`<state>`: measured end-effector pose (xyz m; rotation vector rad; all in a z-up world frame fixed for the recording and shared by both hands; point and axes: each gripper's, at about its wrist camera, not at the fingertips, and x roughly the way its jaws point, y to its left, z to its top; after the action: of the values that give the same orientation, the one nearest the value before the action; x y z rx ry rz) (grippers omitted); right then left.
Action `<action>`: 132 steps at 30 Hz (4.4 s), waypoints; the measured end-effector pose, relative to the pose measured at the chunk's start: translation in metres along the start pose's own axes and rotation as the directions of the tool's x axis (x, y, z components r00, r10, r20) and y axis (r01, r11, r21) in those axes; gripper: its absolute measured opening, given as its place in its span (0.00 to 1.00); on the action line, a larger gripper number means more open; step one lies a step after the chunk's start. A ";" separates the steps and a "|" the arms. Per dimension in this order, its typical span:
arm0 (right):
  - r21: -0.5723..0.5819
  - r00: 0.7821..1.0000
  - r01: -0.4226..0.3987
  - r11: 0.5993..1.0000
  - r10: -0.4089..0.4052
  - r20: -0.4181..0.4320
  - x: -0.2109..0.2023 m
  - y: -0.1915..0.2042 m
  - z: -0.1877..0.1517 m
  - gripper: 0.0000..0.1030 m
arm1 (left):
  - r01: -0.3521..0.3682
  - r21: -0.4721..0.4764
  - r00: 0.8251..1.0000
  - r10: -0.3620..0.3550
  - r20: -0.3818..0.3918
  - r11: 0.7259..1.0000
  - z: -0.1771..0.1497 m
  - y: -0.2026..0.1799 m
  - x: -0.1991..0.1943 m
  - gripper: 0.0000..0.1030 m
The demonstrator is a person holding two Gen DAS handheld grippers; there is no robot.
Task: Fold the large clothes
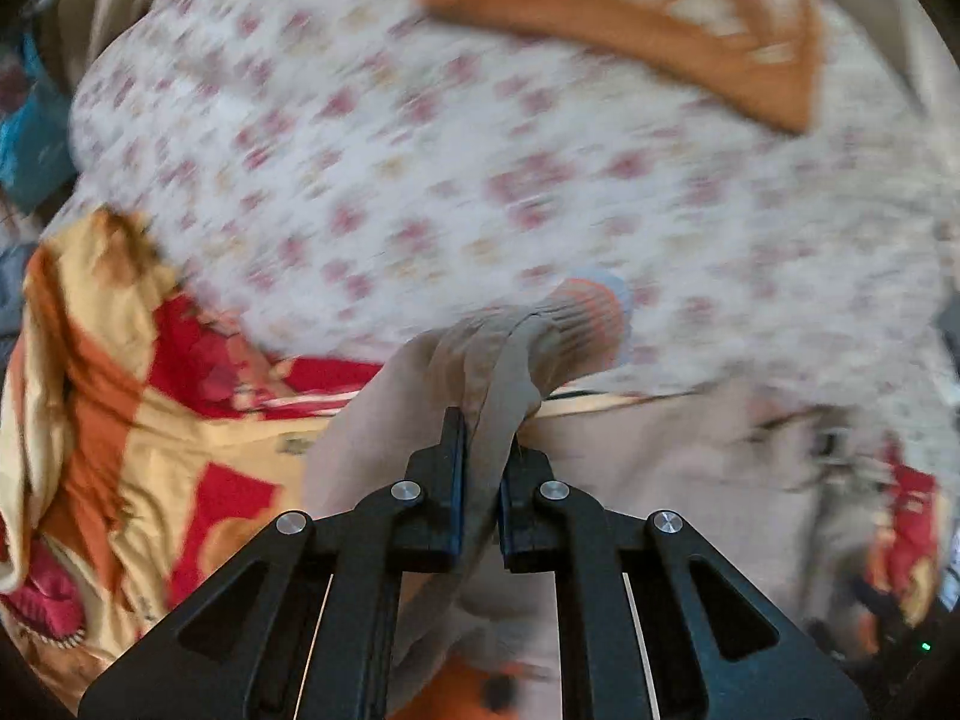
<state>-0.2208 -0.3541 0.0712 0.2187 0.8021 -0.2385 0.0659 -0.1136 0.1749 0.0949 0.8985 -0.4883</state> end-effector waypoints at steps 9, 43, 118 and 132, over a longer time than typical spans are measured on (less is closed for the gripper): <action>0.124 0.998 0.011 0.992 -0.017 0.053 -0.028 -0.041 0.016 0.88 | 0.315 0.113 0.948 -0.319 0.014 0.942 -0.026 -0.155 -0.036 0.07; 0.268 0.985 -0.120 0.956 0.149 -0.091 0.011 -0.065 0.060 0.65 | -0.346 0.135 0.937 0.348 0.012 0.928 -0.167 -0.032 0.055 0.66; 0.031 0.835 -0.312 0.950 0.289 -0.469 0.210 0.197 0.111 0.77 | -0.054 -0.217 0.996 0.036 -0.086 0.975 -0.193 0.016 0.042 0.60; 0.089 0.828 -0.393 0.915 0.394 -0.398 0.196 0.171 0.123 0.06 | 0.086 -0.214 0.992 -0.105 -0.077 0.973 -0.189 -0.002 0.055 0.75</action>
<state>0.0442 -0.2510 0.0286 0.4418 1.1513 0.2091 -0.0438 -0.0829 0.0148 -0.1215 1.0395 -0.4782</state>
